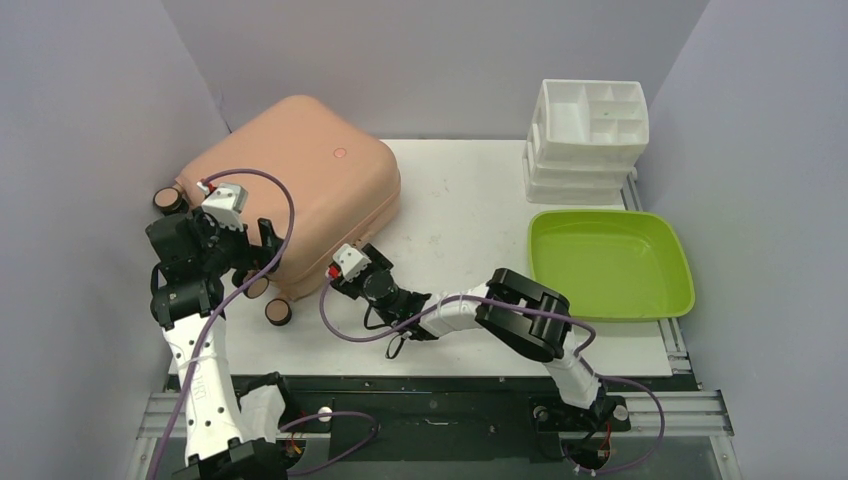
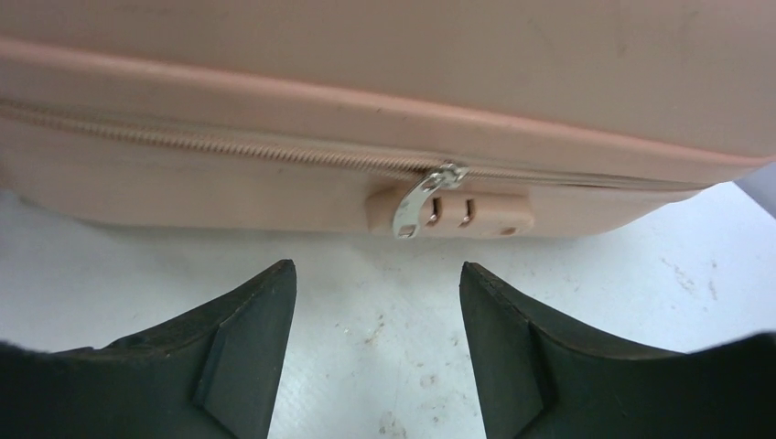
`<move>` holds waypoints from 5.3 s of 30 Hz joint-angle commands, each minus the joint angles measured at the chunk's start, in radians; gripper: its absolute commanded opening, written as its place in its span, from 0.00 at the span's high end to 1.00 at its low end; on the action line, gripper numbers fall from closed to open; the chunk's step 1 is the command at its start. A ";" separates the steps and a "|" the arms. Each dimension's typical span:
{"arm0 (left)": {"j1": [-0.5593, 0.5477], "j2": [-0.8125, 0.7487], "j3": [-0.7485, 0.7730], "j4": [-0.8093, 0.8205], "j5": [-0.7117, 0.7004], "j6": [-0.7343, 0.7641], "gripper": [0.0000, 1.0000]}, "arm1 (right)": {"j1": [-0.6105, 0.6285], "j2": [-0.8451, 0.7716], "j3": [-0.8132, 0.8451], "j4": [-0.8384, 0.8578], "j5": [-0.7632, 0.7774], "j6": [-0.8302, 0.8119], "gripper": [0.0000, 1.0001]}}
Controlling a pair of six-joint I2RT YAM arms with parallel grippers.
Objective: Open, take out, and arrange the luggage
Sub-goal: Adjust the luggage at the center of the board, then unzip the luggage at the center of the board.
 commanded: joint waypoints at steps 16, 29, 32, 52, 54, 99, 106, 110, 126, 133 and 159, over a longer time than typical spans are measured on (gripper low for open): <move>0.014 -0.031 -0.012 0.053 0.052 -0.008 0.04 | -0.047 0.013 0.166 -0.062 0.167 0.064 0.69; 0.013 -0.037 -0.004 0.000 0.065 0.018 0.04 | -0.126 -0.057 0.152 -0.208 -0.133 0.117 0.87; 0.013 -0.049 0.004 -0.015 0.076 0.026 0.04 | -0.139 -0.079 0.125 -0.221 -0.253 0.132 0.65; 0.013 -0.050 0.010 -0.031 0.102 0.035 0.04 | -0.089 -0.086 0.182 -0.289 -0.196 0.167 0.55; 0.013 -0.046 0.012 -0.029 0.104 0.032 0.04 | -0.084 -0.067 0.216 -0.293 -0.130 0.172 0.55; 0.015 -0.169 0.148 -0.346 0.016 0.112 0.04 | -0.090 0.035 0.279 -0.371 0.117 0.139 0.66; 0.015 -0.188 0.136 -0.396 -0.033 0.148 0.04 | -0.102 0.028 0.267 -0.336 0.111 0.097 0.90; 0.015 -0.191 0.135 -0.436 -0.063 0.180 0.04 | -0.105 0.016 0.275 -0.352 0.092 0.083 0.99; 0.015 -0.205 0.079 -0.388 -0.283 0.274 0.04 | -0.270 -0.040 0.357 -0.521 -0.123 0.220 1.00; 0.014 -0.194 0.047 -0.359 -0.238 0.268 0.04 | -0.307 -0.063 0.370 -0.554 -0.223 0.277 1.00; 0.002 0.073 -0.029 -0.106 0.018 0.271 0.11 | -0.312 -0.051 0.417 -0.627 -0.315 0.297 1.00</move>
